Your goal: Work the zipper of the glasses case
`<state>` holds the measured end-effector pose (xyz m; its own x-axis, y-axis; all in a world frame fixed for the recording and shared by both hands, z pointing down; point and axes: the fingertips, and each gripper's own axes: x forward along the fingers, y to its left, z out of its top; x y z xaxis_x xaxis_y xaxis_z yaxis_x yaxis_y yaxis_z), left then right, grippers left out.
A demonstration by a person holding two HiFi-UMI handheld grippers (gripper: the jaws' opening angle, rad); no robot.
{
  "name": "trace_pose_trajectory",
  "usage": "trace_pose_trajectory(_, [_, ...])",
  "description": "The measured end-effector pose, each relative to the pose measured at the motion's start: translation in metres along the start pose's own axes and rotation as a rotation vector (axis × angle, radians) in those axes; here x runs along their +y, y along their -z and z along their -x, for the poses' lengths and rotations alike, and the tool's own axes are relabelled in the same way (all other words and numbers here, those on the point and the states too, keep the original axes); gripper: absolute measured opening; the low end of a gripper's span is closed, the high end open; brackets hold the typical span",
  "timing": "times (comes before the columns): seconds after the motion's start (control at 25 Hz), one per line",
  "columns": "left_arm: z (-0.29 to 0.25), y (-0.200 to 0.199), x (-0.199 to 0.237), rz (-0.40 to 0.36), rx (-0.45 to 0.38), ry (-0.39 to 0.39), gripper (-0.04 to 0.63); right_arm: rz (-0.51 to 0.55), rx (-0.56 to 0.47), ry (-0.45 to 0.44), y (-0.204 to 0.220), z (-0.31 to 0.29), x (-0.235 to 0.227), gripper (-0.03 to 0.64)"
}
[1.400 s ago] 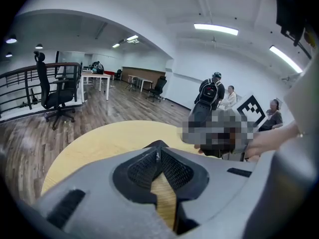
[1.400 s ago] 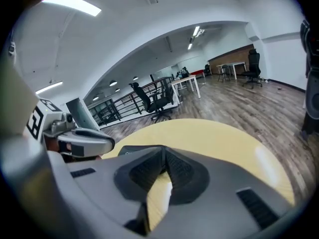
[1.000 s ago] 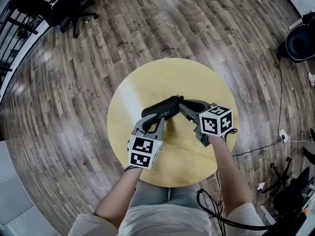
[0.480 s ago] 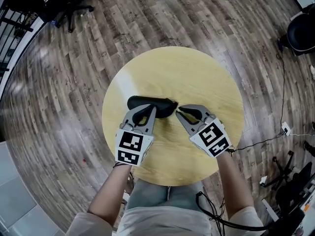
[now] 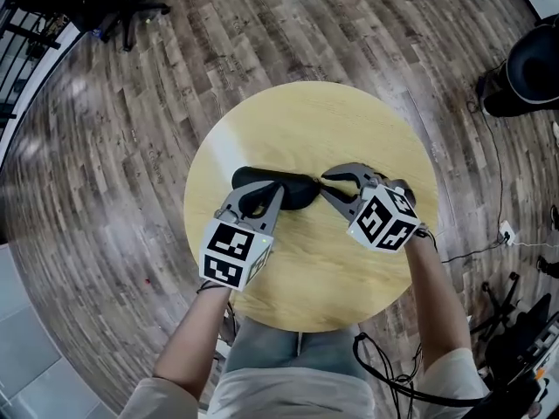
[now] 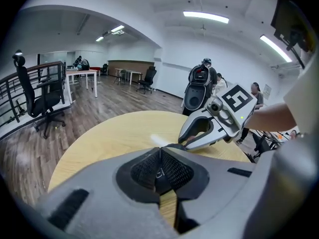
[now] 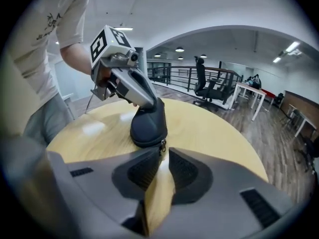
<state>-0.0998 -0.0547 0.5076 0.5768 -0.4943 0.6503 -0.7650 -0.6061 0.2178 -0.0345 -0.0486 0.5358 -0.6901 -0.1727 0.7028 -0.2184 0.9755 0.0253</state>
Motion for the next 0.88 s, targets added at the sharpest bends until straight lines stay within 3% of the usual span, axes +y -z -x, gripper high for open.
trace_pose_trajectory(0.32, [0.0012,-0.0013,0.0018,-0.001,-0.001,0.008,0.018,0.189,0.064,-0.250,-0.0033,-0.0100,0.0056,0.043])
trace_pose_trajectory(0.52, [-0.0005,-0.0029,0.0010,-0.006,-0.008,0.002,0.018,0.200,0.099,-0.405,-0.0038,-0.0108,0.0060,0.043])
trace_pose_trajectory(0.6, [-0.0003,-0.0024,0.0011,-0.004,-0.011,0.001,0.018,0.207,0.108,-0.422,-0.0041,-0.0106,0.0075,0.038])
trace_pose_trajectory(0.88, [0.0009,-0.0015,0.0016,-0.006,-0.013,0.013,0.018,0.193,0.110,-0.360,-0.0058,-0.0084,0.0058,0.020])
